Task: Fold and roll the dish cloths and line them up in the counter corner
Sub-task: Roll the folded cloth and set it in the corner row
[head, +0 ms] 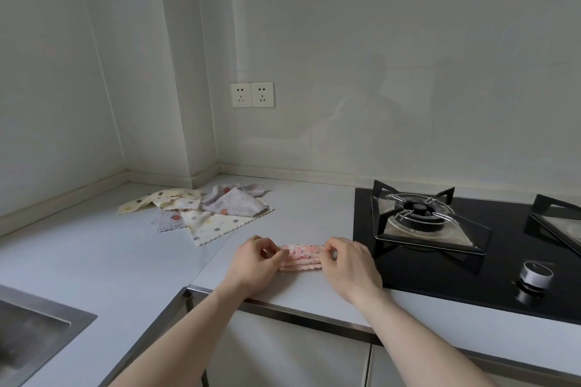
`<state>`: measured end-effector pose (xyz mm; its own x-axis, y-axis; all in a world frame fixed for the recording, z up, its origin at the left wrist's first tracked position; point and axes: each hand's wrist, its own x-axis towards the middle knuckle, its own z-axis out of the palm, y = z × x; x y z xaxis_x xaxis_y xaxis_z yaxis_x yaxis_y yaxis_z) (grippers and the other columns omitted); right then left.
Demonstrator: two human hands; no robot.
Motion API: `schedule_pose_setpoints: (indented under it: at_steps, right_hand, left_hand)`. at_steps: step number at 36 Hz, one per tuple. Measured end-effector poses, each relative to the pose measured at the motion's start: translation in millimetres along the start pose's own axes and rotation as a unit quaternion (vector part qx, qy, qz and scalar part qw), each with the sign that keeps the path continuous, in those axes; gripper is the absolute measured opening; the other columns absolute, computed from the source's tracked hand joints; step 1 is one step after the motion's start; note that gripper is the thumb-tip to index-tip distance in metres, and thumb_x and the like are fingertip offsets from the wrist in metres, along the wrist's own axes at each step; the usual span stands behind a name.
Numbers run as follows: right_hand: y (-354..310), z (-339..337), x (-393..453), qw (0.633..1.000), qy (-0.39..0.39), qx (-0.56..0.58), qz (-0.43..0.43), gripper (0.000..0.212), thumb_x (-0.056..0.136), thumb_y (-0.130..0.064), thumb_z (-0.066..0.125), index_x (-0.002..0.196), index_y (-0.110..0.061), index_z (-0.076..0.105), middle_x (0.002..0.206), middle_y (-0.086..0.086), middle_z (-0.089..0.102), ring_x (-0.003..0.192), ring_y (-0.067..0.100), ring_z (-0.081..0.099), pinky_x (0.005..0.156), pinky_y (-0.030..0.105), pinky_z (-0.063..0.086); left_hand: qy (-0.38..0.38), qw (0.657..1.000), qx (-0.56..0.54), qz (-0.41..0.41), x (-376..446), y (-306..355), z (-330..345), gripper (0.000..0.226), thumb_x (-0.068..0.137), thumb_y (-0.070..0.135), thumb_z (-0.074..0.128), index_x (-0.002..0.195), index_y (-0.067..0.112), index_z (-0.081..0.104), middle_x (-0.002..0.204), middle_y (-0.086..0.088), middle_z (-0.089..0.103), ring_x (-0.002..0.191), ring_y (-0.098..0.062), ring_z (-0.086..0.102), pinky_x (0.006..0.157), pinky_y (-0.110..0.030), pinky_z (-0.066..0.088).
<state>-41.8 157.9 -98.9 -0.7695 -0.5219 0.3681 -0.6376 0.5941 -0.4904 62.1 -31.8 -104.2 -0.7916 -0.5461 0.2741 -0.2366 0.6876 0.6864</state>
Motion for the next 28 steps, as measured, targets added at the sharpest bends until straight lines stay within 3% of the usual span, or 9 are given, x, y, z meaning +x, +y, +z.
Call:
schedule_pose_setpoints:
  at_steps: [5, 7, 10, 12, 16, 21, 23, 25, 28]
  right_hand:
    - [1.4, 0.1, -1.1, 1.000, -0.017, -0.012, -0.015, 0.023, 0.100, -0.044, 0.047, 0.091, -0.025, 0.057, 0.093, -0.008, 0.065, 0.094, 0.019, 0.055, 0.085, 0.032, 0.044]
    - [1.9, 1.5, -1.7, 0.999, -0.025, -0.028, -0.024, 0.018, 0.100, -0.043, 0.046, 0.099, -0.026, 0.052, 0.095, -0.009, 0.065, 0.098, 0.018, 0.055, 0.093, 0.031, 0.042]
    - [6.2, 8.3, -1.8, 0.998, -0.023, -0.047, -0.045, 0.023, 0.098, -0.046, 0.045, 0.115, -0.030, 0.044, 0.107, -0.011, 0.065, 0.105, 0.014, 0.059, 0.113, 0.036, 0.032]
    - [9.5, 13.4, -2.5, 0.997, -0.032, -0.056, -0.043, 0.033, 0.097, -0.048, 0.045, 0.127, -0.035, 0.040, 0.122, -0.015, 0.061, 0.118, 0.011, 0.056, 0.121, 0.038, 0.023]
    - [16.3, 20.7, -3.3, 0.994, -0.043, -0.072, -0.063, 0.036, 0.093, -0.048, 0.044, 0.128, -0.043, 0.037, 0.129, -0.026, 0.052, 0.126, 0.001, 0.046, 0.122, 0.033, 0.015]
    - [20.4, 25.1, -1.3, 0.996, -0.057, -0.041, -0.057, 0.043, 0.083, -0.053, 0.043, 0.124, -0.041, 0.045, 0.133, -0.030, 0.049, 0.127, -0.006, 0.045, 0.123, 0.034, 0.020]
    - [18.8, 23.6, -1.2, 0.997, -0.054, -0.018, -0.051, 0.043, 0.080, -0.053, 0.047, 0.121, -0.040, 0.049, 0.132, -0.029, 0.052, 0.126, -0.006, 0.048, 0.122, 0.035, 0.022]
    - [16.0, 21.4, -0.8, 0.998, -0.052, 0.001, -0.046, 0.040, 0.077, -0.050, 0.055, 0.116, -0.038, 0.052, 0.130, -0.027, 0.056, 0.123, -0.005, 0.050, 0.120, 0.036, 0.025]
    - [10.3, 13.6, -0.6, 0.997, -0.062, 0.029, -0.033, 0.035, 0.074, -0.044, 0.063, 0.107, -0.036, 0.054, 0.127, -0.025, 0.059, 0.121, -0.005, 0.053, 0.121, 0.036, 0.022]
  left_hand:
    - [0.014, 0.998, 0.051, 0.016, 1.9, -6.8, 1.8, 0.023, 0.081, 0.053, 0.069, 0.082, 0.031, 0.060, 0.092, 0.013, 0.060, 0.091, -0.012, 0.057, 0.080, -0.031, 0.047]
    - [0.004, 0.996, 0.090, 0.015, 2.2, -8.0, 3.3, 0.028, 0.082, 0.057, 0.063, 0.099, 0.035, 0.057, 0.104, 0.014, 0.061, 0.104, -0.015, 0.053, 0.088, -0.031, 0.042]
    - [-0.022, 0.993, 0.115, 0.002, 2.5, -8.6, 5.3, 0.059, 0.078, 0.065, 0.046, 0.129, 0.036, 0.051, 0.130, 0.013, 0.055, 0.125, -0.016, 0.044, 0.105, -0.033, 0.035]
    - [-0.036, 0.991, 0.130, 0.010, 3.5, -8.7, 7.0, 0.058, 0.084, 0.063, 0.042, 0.135, 0.036, 0.049, 0.138, 0.014, 0.050, 0.130, -0.014, 0.039, 0.109, -0.033, 0.030]
    - [-0.043, 0.988, 0.140, 0.040, 6.0, -13.3, 9.7, 0.045, 0.091, 0.059, 0.040, 0.128, 0.035, 0.049, 0.135, 0.020, 0.048, 0.127, -0.010, 0.038, 0.105, -0.029, 0.029]
    - [-0.046, 0.995, 0.075, 0.040, 5.7, -13.7, 5.5, 0.027, 0.087, 0.054, 0.043, 0.107, 0.038, 0.051, 0.113, 0.025, 0.057, 0.114, -0.002, 0.043, 0.100, -0.028, 0.034]
    - [-0.029, 0.999, 0.034, 0.024, 4.8, -10.9, 2.3, 0.012, 0.089, 0.046, 0.056, 0.095, 0.037, 0.051, 0.098, 0.020, 0.060, 0.102, -0.002, 0.048, 0.089, -0.029, 0.040]
    - [-0.015, 1.000, -0.001, -0.005, 3.5, -6.7, -1.7, 0.015, 0.088, 0.036, 0.065, 0.086, 0.034, 0.050, 0.082, 0.014, 0.059, 0.088, -0.005, 0.052, 0.075, -0.029, 0.042]
    - [-0.027, 0.998, -0.019, -0.052, 3.6, 4.5, -11.1, 0.020, 0.085, 0.024, 0.067, 0.081, 0.029, 0.048, 0.073, 0.010, 0.059, 0.079, -0.008, 0.053, 0.067, -0.030, 0.044]
